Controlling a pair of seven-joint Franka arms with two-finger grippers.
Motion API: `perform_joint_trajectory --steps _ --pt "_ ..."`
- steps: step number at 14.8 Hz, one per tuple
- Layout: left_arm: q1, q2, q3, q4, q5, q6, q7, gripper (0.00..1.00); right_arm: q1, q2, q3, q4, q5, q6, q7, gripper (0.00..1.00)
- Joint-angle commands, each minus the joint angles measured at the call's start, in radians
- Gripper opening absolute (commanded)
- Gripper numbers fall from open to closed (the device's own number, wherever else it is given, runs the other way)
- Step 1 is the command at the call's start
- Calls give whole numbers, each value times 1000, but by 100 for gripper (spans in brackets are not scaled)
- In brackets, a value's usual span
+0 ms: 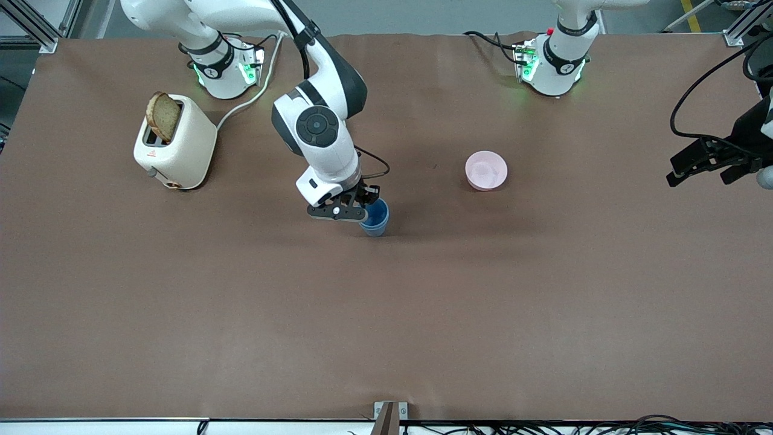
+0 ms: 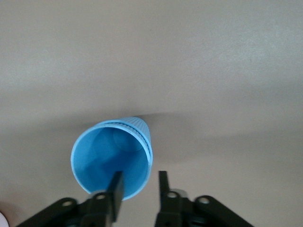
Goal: Stack blue cups with both arms
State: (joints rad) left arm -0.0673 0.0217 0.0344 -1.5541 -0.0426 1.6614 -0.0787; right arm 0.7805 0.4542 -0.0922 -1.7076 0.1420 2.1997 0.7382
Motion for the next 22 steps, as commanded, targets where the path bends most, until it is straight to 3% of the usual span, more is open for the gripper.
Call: perform_joint_trajectory --steps 1,5,7,10,13,15,22 --pt "0 -2 -5 9 -3 -25 7 100 3 -14 -14 -10 14 3 10 90" --pt "3 -6 -5 12 -3 -31 7 100 -62 -78 -21 -12 7 -6 -6 100" --pt "3 -8 -2 12 1 -40 4 100 -122 -132 -21 -12 5 -69 -69 100" --pt "0 -8 -10 12 81 -40 7 100 -265 -241 -21 -14 4 -200 -227 100" --pt "1 -9 -11 12 60 -40 7 100 -427 -330 -23 -17 -10 -288 -342 100" --pt "1 -9 -11 12 26 -42 7 100 -527 -377 -23 -39 -63 -302 -414 100" --pt "0 -5 -7 45 23 -42 -4 100 -814 -469 -21 -40 -88 -397 -721 100"
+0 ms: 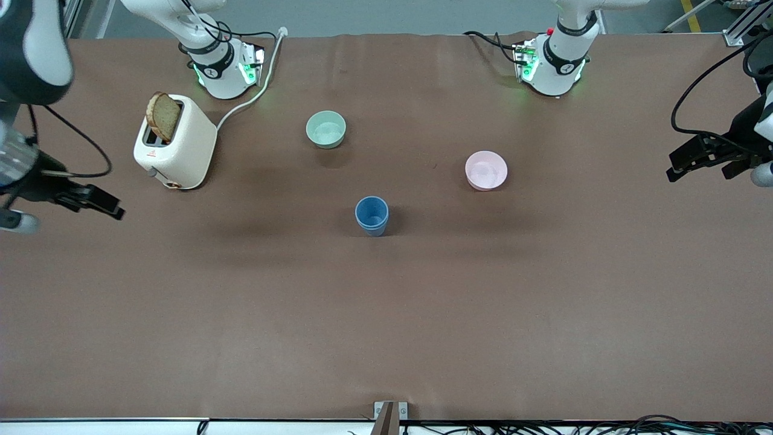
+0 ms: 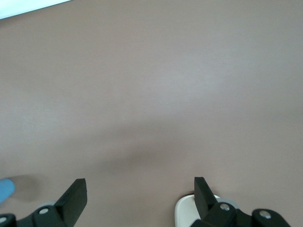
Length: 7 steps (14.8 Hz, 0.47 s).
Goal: Stack blue cups with both arms
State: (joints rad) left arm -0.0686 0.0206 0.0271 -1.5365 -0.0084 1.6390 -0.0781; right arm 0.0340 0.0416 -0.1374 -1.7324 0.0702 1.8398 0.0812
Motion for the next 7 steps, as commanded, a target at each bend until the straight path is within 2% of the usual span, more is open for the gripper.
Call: perform_joint_trajectory --steps 1,4,7 --pt "3 -4 0 27 -13 -19 -5 100 -97 -58 24 13 -17 -80 -96 100" --pt "1 4 0 26 -15 -24 3 100 -126 -68 22 92 -20 -212 -126 100" --pt "-2 4 0 27 -9 -38 1 100 -126 -149 27 93 -59 -276 -124 100"
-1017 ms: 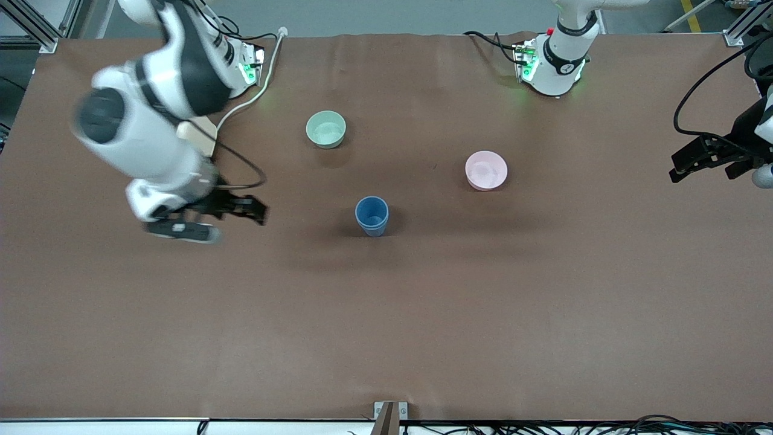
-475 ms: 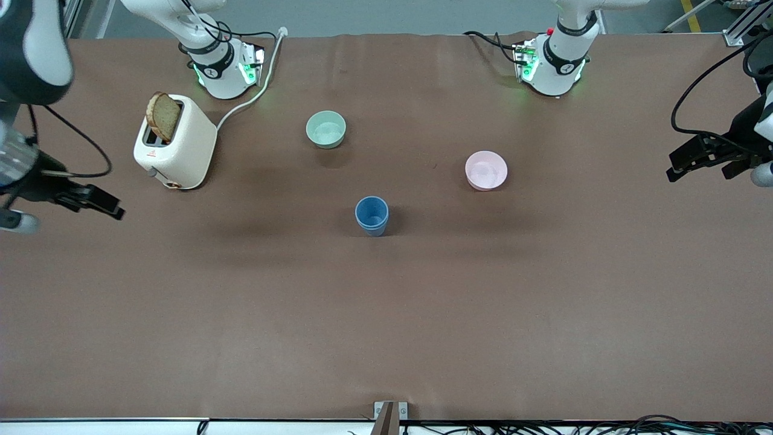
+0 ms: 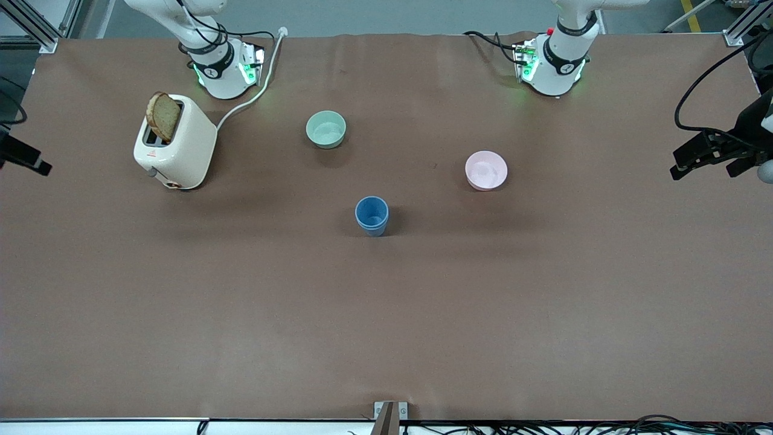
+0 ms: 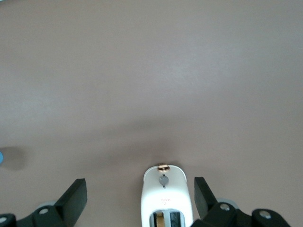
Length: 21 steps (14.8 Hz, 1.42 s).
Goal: Stack blue cups with both arms
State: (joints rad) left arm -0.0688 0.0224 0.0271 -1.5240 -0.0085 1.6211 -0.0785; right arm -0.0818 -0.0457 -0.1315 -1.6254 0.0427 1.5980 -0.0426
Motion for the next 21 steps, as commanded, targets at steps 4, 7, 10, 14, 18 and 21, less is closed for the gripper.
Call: perform_joint_trajectory --steps 4,7,10,14,18,21 --pt "-3 1 -1 19 -7 -20 8 100 -16 -68 18 10 -32 -64 -77 100" --pt "-2 2 -1 19 -7 -20 6 100 -9 -56 21 74 -32 -117 -98 100" --pt "-5 2 -1 19 -10 -20 3 100 -15 -11 23 125 -34 -125 -117 100" --pt "-3 2 -1 19 -11 -20 5 100 -7 -8 24 111 -34 -131 -123 100" --pt "-6 2 -1 19 -8 -20 5 100 -6 -10 24 98 -35 -127 -140 100" --pt "-5 2 -1 19 -10 -20 6 100 -6 -10 24 98 -35 -130 -141 100"
